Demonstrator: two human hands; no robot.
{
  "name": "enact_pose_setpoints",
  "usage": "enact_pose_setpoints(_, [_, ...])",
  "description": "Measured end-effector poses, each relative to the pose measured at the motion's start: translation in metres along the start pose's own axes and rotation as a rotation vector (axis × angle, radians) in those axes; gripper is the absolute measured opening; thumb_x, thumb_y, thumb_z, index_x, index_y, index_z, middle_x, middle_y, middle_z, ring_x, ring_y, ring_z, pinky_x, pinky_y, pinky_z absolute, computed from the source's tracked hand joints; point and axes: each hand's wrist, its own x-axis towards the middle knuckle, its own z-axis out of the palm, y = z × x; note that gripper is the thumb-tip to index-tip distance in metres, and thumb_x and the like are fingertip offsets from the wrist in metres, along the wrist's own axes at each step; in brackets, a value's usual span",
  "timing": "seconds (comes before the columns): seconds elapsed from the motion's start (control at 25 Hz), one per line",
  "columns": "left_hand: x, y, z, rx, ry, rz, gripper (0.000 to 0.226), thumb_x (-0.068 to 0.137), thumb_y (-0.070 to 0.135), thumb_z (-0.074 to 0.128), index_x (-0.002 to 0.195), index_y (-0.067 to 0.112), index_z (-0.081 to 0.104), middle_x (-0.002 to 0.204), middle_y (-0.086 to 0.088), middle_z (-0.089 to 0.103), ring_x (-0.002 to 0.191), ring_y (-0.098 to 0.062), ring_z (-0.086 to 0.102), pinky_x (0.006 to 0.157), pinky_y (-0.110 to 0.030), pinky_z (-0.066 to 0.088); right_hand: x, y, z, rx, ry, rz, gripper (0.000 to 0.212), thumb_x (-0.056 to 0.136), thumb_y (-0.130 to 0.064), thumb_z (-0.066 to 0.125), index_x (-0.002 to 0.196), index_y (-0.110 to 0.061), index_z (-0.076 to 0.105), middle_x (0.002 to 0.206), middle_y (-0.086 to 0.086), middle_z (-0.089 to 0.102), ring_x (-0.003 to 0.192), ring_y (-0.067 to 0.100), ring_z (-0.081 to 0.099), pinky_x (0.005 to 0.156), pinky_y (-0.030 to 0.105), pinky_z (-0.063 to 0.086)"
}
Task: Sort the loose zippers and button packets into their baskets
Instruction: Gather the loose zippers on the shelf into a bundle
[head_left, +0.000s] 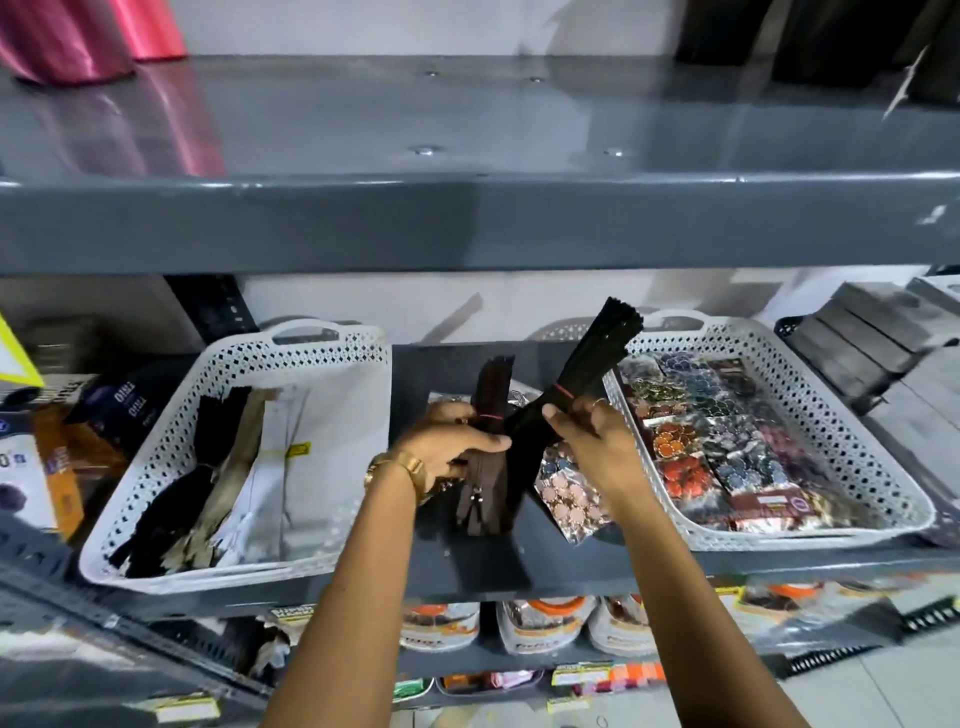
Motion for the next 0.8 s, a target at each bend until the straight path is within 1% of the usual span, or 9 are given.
enact_pose_setpoints(0.12, [-0.021,0.015,-0.01,-0.025,-0.079,0.122,0.015,0.086,0.009,0.067,0.096,0.021,0.065,0.099,-0.002,0.065,0.084,-0.011,0.063,0.069,-0.026,0.052,-0.009,-0.015,-0.012,0.151,-0.045,-0.024,0.018,0.091,-0.016,0.061,0.099,0.0,0.055,0.106,0.026,0.068,0.099,0.036,0.068,0.077,0.043,0.059])
enact_pose_setpoints(0.24, [-0.029,0.03,-0.004,-0.07,-0.046,0.266,0.014,0.089,0.014,0.064,0.098,0.024,0.067,0.111,-0.009,0.064,0.1,-0.02,0.061,0.091,-0.041,0.052,-0.012,-0.029,-0.008,0.133,-0.125,-0.011,0.022,0.092,-0.014,0.06,0.108,0.0,0.054,0.106,0.022,0.069,0.09,0.031,0.069,0.076,0.05,0.059])
enact_pose_setpoints(0.32, [-0.03,0.033,0.004,-0.055,0.017,0.335,0.014,0.087,0.013,0.067,0.1,0.017,0.07,0.105,-0.011,0.069,0.099,-0.021,0.064,0.097,-0.041,0.048,-0.011,-0.037,0.002,0.105,-0.19,-0.046,0.009,0.092,-0.014,0.06,0.1,-0.011,0.057,0.105,0.018,0.071,0.086,0.03,0.07,0.074,0.05,0.059])
enact_pose_setpoints(0.48, [-0.036,0.032,0.009,-0.098,0.239,0.461,0.021,0.078,0.005,0.075,0.098,-0.001,0.072,0.09,-0.011,0.075,0.08,-0.015,0.069,0.085,-0.027,0.056,-0.008,-0.05,0.021,0.04,-0.252,-0.161,0.018,0.091,-0.008,0.058,0.089,-0.025,0.057,0.101,0.016,0.071,0.093,0.031,0.069,0.075,0.05,0.06])
enact_pose_setpoints(0.56, [-0.04,0.031,0.002,-0.169,0.302,0.505,0.016,0.075,0.003,0.077,0.091,0.003,0.075,0.078,-0.001,0.076,0.073,-0.011,0.069,0.076,-0.022,0.058,-0.006,-0.057,0.029,0.123,-0.297,-0.158,0.014,0.093,-0.007,0.055,0.093,-0.021,0.059,0.094,0.01,0.07,0.085,0.022,0.069,0.072,0.041,0.061])
enact_pose_setpoints(0.6, [-0.041,0.03,-0.003,-0.213,0.323,0.516,0.014,0.074,0.004,0.078,0.087,0.008,0.077,0.073,0.001,0.076,0.07,-0.011,0.068,0.071,-0.021,0.057,-0.005,-0.059,0.034,0.181,-0.287,-0.147,0.01,0.096,-0.011,0.053,0.096,-0.017,0.061,0.09,0.006,0.069,0.082,0.017,0.067,0.071,0.035,0.06])
enact_pose_setpoints(0.64, [-0.042,0.03,-0.008,-0.247,0.345,0.521,0.013,0.073,0.005,0.079,0.084,0.013,0.077,0.072,0.0,0.075,0.07,-0.013,0.066,0.069,-0.023,0.054,0.001,-0.056,0.04,0.184,-0.214,-0.158,0.017,0.098,-0.019,0.049,0.1,-0.012,0.064,0.09,0.005,0.069,0.082,0.016,0.066,0.072,0.034,0.059])
enact_pose_setpoints(0.72, [-0.045,0.03,-0.017,-0.285,0.396,0.509,0.012,0.072,0.007,0.08,0.081,0.015,0.077,0.071,0.001,0.074,0.068,-0.013,0.065,0.07,-0.025,0.052,0.017,-0.044,0.049,-0.078,0.012,-0.281,0.036,0.1,-0.033,0.04,0.104,-0.01,0.067,0.1,0.009,0.072,0.093,0.022,0.066,0.081,0.038,0.054])
enact_pose_setpoints(0.8, [-0.049,0.031,-0.024,-0.291,0.42,0.499,0.009,0.073,0.007,0.079,0.078,0.014,0.076,0.067,0.003,0.071,0.061,-0.007,0.065,0.063,-0.02,0.054,0.031,-0.024,0.063,-0.471,0.013,-0.408,0.035,0.099,-0.032,0.039,0.115,-0.012,0.063,0.118,0.016,0.066,0.114,0.033,0.058,0.093,0.042,0.049])
